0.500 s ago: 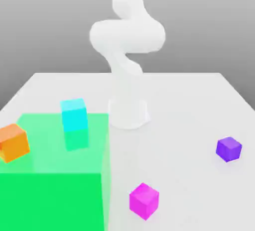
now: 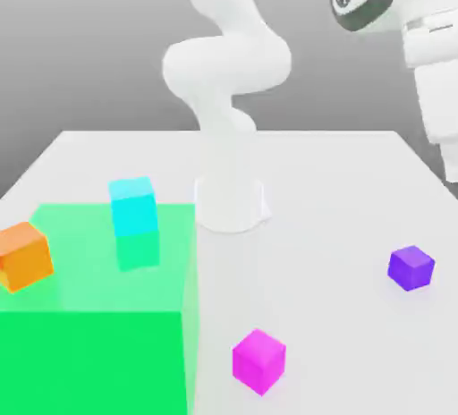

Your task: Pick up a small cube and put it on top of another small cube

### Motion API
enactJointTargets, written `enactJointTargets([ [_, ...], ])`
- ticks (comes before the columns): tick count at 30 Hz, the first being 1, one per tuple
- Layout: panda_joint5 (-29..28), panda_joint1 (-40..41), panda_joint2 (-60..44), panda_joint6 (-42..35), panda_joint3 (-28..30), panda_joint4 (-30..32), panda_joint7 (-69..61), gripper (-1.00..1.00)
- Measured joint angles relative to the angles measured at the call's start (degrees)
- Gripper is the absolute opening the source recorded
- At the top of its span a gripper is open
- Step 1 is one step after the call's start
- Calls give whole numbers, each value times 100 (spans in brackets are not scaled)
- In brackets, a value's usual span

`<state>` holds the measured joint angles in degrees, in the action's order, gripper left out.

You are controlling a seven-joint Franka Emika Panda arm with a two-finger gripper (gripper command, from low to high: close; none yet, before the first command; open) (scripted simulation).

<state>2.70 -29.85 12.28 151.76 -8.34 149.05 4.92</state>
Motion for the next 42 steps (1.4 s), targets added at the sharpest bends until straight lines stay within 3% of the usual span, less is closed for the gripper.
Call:
enactJointTargets([
  [8,-551,-1091,-1549,922,-606,750,-1315,0],
  [14,-1440,-1644,-2793,1875,104,610,-822,0],
  [15,-1523,-1734,-2947,2000,213,579,-759,-100],
  [22,-1544,-1746,-2960,2001,228,577,-742,-100],
  [29,-603,-1301,-1655,910,-234,767,-1482,-100],
  [35,-527,-149,-595,-532,443,307,-1916,-100],
  [42,-816,1058,543,-2222,1522,-290,-2203,-100],
])
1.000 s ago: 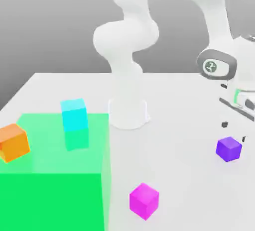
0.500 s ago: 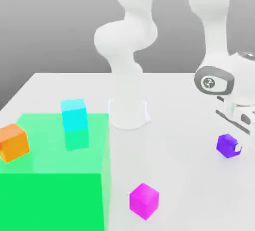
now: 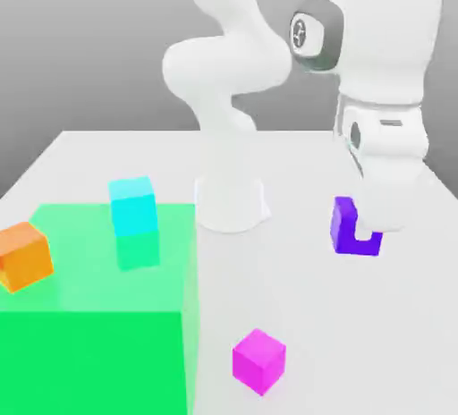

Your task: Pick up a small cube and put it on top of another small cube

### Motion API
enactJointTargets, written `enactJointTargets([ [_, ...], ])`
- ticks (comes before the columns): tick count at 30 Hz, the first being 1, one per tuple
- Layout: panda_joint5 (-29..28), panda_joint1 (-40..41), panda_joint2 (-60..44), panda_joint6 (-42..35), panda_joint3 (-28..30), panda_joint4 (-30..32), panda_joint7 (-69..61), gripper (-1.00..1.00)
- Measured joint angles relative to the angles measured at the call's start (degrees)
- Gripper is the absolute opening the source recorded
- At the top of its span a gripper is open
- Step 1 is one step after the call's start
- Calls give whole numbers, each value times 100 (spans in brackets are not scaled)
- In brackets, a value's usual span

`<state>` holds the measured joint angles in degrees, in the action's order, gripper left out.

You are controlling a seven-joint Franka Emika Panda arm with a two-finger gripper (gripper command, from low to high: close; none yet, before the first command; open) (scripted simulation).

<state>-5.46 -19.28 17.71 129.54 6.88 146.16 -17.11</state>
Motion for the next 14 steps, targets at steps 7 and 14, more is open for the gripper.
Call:
enactJointTargets([
  [7,-358,1227,970,-1472,1028,-493,-223,-100],
  [14,-474,1503,808,-818,1370,7,-298,100],
])
